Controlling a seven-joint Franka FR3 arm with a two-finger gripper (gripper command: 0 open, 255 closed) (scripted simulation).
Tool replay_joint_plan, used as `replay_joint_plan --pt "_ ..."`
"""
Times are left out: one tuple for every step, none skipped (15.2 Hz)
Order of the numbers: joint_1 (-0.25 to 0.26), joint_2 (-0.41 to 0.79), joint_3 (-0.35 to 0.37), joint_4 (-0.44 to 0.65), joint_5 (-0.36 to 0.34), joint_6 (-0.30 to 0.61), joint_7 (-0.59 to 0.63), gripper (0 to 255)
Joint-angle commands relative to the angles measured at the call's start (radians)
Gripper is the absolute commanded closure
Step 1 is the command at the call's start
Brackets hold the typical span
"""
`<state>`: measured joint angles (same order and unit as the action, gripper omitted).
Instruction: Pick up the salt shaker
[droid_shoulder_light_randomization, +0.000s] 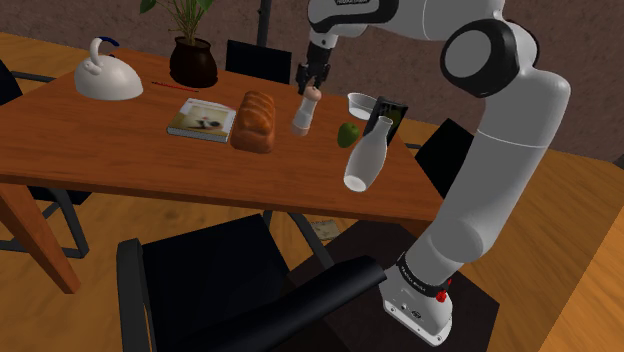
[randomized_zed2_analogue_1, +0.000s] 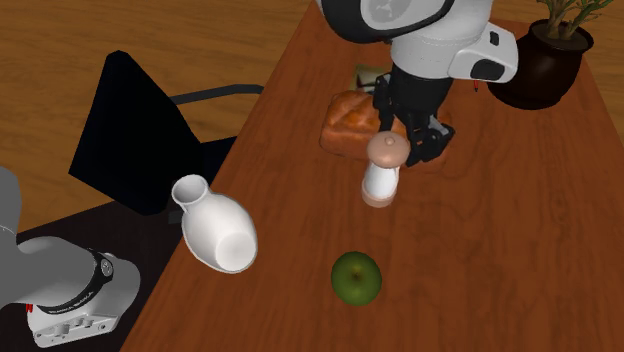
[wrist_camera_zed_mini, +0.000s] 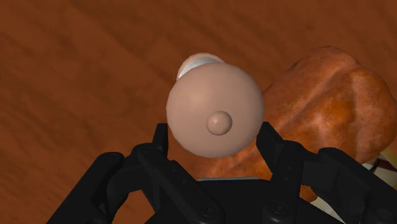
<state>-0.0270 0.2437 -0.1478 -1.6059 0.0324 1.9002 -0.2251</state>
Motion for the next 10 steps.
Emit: replay_joint_plan --pt "0.0 0.001 0.0 0.028 0.0 -0.027 0.001 255" --pt "0.0 0.001 0.0 0.041 0.0 -0.041 0.001 255" --pt "0.0 0.0 0.0 0.054 0.0 -0.054 0.001 255" --pt "-0.001 0.0 0.0 0.067 -0.001 -0.067 0.001 255" --pt "-0.001 0.0 -0.001 0.081 -0.001 -0.081 0.001 255" --pt "-0.001 0.001 -0.001 0.095 -0.001 -0.095 0.001 255" --pt "-0.002 0.001 -0.001 0.109 -0.001 -0.108 0.001 255" --pt "-0.002 0.002 -0.001 0.124 0.0 -0.122 0.001 255" --pt "-0.002 0.002 -0.001 0.126 0.0 -0.124 0.001 255" --pt "-0.002 0.002 -0.001 0.126 0.0 -0.124 0.001 255"
